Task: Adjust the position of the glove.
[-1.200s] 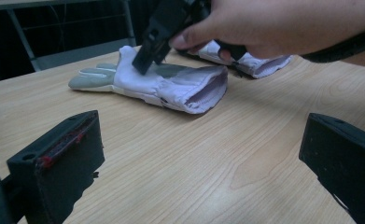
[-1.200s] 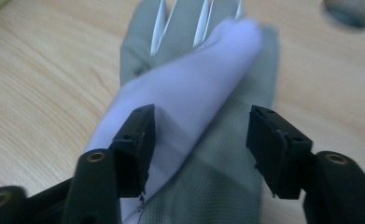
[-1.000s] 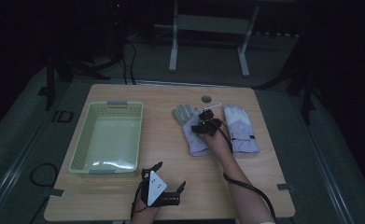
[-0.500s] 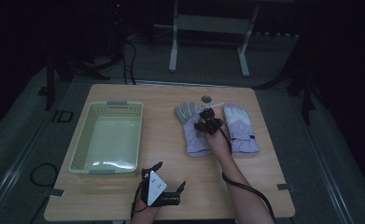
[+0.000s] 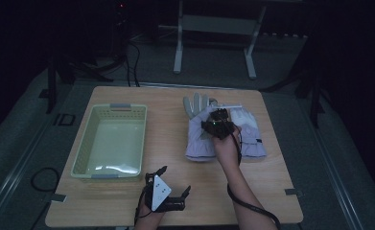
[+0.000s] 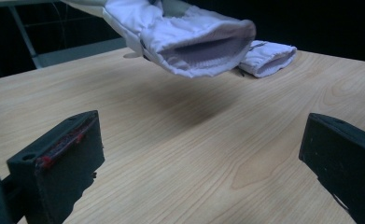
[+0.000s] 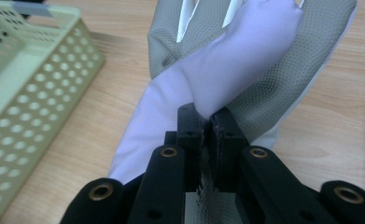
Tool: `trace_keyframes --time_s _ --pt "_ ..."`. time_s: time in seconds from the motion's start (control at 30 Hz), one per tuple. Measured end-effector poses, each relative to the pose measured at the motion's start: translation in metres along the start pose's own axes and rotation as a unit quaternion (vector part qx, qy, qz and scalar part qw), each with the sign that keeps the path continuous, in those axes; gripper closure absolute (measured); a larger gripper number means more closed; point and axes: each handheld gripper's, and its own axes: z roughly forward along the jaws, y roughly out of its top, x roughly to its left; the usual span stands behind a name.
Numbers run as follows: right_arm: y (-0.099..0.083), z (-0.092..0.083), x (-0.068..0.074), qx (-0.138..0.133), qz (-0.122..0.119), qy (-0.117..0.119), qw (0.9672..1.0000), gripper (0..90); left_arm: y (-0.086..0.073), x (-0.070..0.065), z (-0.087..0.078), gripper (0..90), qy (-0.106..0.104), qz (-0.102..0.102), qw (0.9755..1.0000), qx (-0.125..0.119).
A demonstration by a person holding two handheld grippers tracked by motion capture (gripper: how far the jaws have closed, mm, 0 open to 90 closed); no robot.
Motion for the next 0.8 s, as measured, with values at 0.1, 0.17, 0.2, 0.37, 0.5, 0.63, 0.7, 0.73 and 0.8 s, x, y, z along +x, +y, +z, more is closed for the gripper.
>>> trace_keyframes --time_s 0.1,0.17,0.2,0.37,0.5,0.63,0.7,0.73,0.8 --pt "-0.007 -0.002 0.004 -0.001 0.001 -0.001 1.0 83.8 0.0 0.0 0.0 0.0 0.0 0.0 1.0 0.001" --pt "-0.019 0.004 0.006 0.002 0.003 -0.002 1.0 83.6 0.0 0.0 0.0 0.0 -0.003 0.0 1.0 0.003" --pt "-0.024 0.008 0.006 0.001 -0.001 -0.006 1.0 83.6 0.0 0.0 0.001 0.0 -0.001 0.002 1.0 0.004" --pt "-0.042 0.034 0.004 0.029 0.02 -0.017 0.9993 83.3 0.0 -0.002 0.0 0.0 0.003 0.005 1.0 0.003" --pt "-0.054 0.054 -0.002 0.051 0.03 -0.023 0.998 81.5 0.0 -0.002 0.0 0.0 0.003 0.004 1.0 0.003" --pt "-0.057 0.061 -0.006 0.057 0.034 -0.017 0.9977 80.1 0.0 -0.002 0.0 0.0 0.005 0.006 1.0 0.002" --pt "-0.056 0.062 -0.006 0.06 0.029 -0.018 0.9976 79.0 0.0 -0.002 0.0 0.0 0.004 0.006 1.0 0.002" --pt "-0.055 0.062 -0.007 0.061 0.029 -0.017 0.9976 78.3 0.0 -0.002 0.0 0.0 0.005 0.006 1.0 0.003" --pt "-0.054 0.063 -0.007 0.063 0.023 -0.019 0.9976 76.2 0.0 -0.002 0.0 0.0 0.004 0.005 1.0 0.003"
